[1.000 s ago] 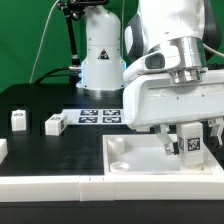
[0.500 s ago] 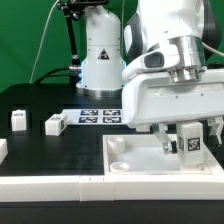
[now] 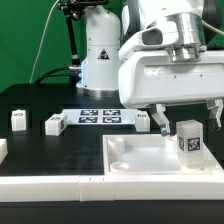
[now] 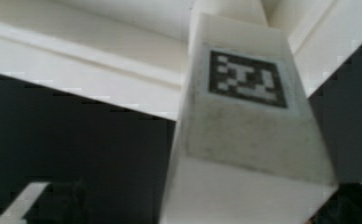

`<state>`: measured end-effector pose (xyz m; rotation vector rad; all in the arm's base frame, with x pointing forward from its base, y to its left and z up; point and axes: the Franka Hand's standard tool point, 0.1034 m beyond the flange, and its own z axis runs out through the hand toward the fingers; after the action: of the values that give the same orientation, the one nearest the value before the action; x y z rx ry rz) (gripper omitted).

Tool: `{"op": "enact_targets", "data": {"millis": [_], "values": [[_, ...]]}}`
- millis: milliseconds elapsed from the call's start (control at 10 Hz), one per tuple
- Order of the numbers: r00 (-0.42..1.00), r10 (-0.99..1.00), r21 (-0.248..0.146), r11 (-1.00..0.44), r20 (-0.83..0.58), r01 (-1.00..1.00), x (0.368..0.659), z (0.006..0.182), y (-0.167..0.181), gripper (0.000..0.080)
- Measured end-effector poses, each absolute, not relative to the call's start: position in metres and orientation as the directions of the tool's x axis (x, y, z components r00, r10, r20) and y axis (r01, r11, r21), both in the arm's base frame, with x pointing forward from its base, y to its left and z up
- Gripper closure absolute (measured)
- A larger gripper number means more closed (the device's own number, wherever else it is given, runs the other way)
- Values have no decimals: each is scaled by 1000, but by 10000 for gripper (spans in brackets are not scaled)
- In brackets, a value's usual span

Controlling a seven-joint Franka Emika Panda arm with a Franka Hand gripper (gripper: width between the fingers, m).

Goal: Assemble one leg

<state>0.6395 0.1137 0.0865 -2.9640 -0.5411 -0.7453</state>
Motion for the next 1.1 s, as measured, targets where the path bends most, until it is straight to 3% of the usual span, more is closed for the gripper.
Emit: {"op": "enact_targets", "data": {"millis": [100, 200, 600, 1000, 1100], "values": [[823, 324, 48, -939, 466, 342, 641, 87, 114, 151], [862, 333, 28, -937, 382, 349, 634, 80, 115, 151], [933, 358, -51, -932, 30, 360, 632, 81, 115, 151], [933, 361, -56, -931, 15, 361, 638, 80, 117, 181], [933, 361, -56, -931, 15, 361, 638, 80, 117, 365]]}}
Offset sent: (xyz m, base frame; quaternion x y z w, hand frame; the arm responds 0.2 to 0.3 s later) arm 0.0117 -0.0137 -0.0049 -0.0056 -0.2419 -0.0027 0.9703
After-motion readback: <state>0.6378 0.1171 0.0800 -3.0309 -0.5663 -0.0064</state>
